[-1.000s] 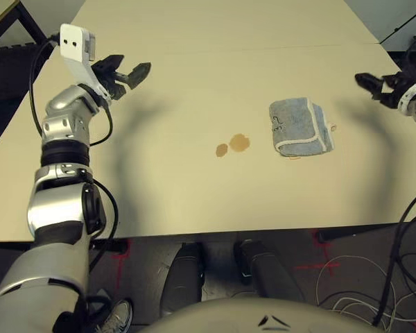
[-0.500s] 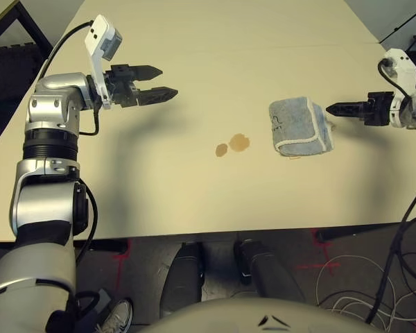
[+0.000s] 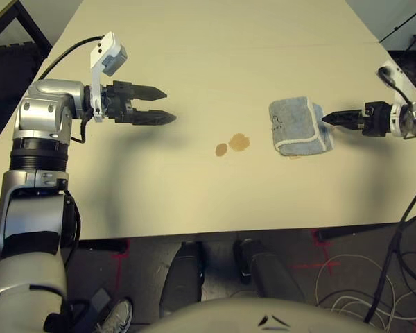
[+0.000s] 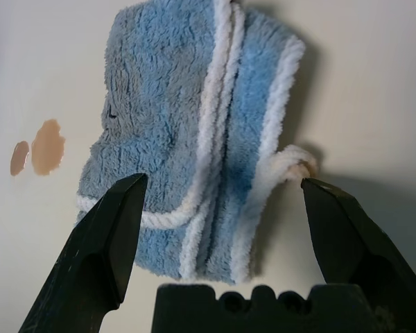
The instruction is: Wipe the water off the table with a rag.
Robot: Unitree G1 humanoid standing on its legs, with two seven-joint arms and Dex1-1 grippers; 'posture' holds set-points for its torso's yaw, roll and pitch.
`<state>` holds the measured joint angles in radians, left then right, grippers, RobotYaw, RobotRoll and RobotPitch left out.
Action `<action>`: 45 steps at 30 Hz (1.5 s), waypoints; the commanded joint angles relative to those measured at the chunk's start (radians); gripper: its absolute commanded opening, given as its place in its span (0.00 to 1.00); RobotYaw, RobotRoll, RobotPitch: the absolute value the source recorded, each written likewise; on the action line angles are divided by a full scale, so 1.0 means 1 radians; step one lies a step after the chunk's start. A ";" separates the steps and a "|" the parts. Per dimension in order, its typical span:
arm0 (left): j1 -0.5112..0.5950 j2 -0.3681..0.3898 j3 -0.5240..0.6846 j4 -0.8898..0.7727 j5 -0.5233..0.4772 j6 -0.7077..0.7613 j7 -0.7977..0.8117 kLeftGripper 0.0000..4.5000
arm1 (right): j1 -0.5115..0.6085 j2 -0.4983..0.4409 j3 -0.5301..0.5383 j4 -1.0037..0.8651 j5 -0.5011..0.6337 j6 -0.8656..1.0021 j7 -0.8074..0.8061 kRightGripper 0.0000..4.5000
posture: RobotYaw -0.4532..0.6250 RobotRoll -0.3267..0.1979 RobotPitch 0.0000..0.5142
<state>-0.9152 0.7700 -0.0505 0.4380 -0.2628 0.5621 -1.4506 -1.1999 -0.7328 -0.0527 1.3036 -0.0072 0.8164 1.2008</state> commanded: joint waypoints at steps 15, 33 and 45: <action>0.053 0.005 -0.011 -0.086 -0.030 0.059 0.002 1.00 | -0.009 0.091 0.028 0.005 -0.011 0.047 0.064 0.99 | 0.37 0.62 0.47; 0.055 -0.014 -0.027 -0.089 -0.039 0.069 0.007 1.00 | -0.008 0.137 0.039 -0.006 -0.006 0.037 0.025 0.37 | 0.35 0.62 0.46; 0.066 -0.017 -0.032 -0.105 -0.040 0.076 0.009 1.00 | -0.032 0.116 -0.063 -0.033 0.068 0.018 -0.115 0.00 | 0.35 0.62 0.45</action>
<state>-0.8620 0.7543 -0.0622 0.3586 -0.2916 0.6304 -1.4400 -1.2143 -0.5977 -0.1012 1.2946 0.0464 0.8313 1.0919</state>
